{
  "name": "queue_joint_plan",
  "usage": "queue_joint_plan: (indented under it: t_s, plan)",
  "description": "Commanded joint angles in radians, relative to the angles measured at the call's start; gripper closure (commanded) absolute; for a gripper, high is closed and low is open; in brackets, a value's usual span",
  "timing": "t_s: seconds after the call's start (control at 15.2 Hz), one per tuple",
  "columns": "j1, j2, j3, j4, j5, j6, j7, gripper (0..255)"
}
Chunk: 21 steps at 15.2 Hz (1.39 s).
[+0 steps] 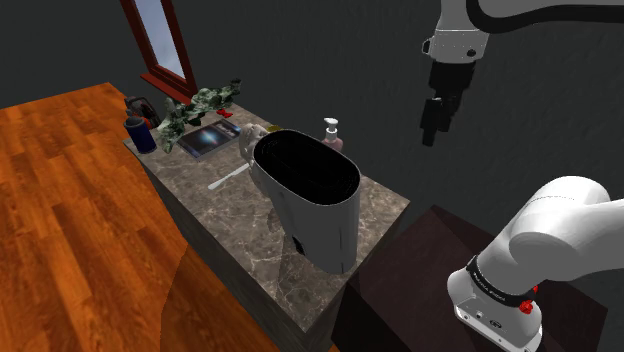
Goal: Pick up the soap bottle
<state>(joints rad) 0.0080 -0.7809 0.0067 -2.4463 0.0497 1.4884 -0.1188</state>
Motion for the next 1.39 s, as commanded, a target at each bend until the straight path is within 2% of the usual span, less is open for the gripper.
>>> queue_joint_plan:
  t_s: [0.0, 0.66, 1.32]
  plan:
    - [0.0, 0.0, 0.0, 0.0, 0.0, 0.0, 0.0, 0]
    - [0.002, 0.38, -0.013, 0.171, -0.007, 0.238, -0.043, 0]
    - [0.004, 0.76, -0.019, 0.469, -0.002, 0.35, -0.08, 0]
